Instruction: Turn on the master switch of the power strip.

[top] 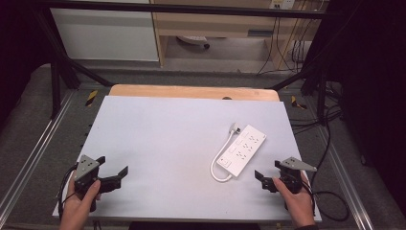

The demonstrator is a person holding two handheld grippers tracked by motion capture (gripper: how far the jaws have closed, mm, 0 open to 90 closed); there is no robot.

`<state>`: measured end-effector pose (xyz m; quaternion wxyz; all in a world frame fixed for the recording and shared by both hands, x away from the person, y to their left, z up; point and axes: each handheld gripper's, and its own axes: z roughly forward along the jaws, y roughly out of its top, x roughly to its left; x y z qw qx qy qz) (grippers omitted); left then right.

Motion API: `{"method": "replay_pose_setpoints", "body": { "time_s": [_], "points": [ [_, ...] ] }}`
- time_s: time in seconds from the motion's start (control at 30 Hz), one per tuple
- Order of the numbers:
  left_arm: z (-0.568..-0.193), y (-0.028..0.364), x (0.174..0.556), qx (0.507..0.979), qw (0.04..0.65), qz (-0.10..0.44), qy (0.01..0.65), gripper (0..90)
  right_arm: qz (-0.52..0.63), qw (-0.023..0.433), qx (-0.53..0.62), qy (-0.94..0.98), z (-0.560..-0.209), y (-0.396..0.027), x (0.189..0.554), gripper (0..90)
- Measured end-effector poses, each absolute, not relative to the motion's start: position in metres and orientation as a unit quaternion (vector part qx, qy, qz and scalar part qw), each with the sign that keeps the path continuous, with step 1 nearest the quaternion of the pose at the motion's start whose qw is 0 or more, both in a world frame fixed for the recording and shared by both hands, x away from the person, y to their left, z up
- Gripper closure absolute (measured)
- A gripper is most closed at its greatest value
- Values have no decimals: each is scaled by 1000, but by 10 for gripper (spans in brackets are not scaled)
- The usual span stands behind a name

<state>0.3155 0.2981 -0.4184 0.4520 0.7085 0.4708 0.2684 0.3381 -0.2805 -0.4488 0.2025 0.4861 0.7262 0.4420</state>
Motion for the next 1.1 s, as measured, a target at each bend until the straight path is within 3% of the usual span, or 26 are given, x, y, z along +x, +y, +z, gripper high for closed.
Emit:
{"method": "replay_pose_setpoints", "body": {
  "time_s": [0.83,1.1],
  "points": [
    [-417,295,312,715,466,252,457,64,480,228,464,709,-428,-276,329,34],
    [-418,295,313,717,462,247,460,64,493,256,447,701,-414,-269,334,40]
  ]
}}
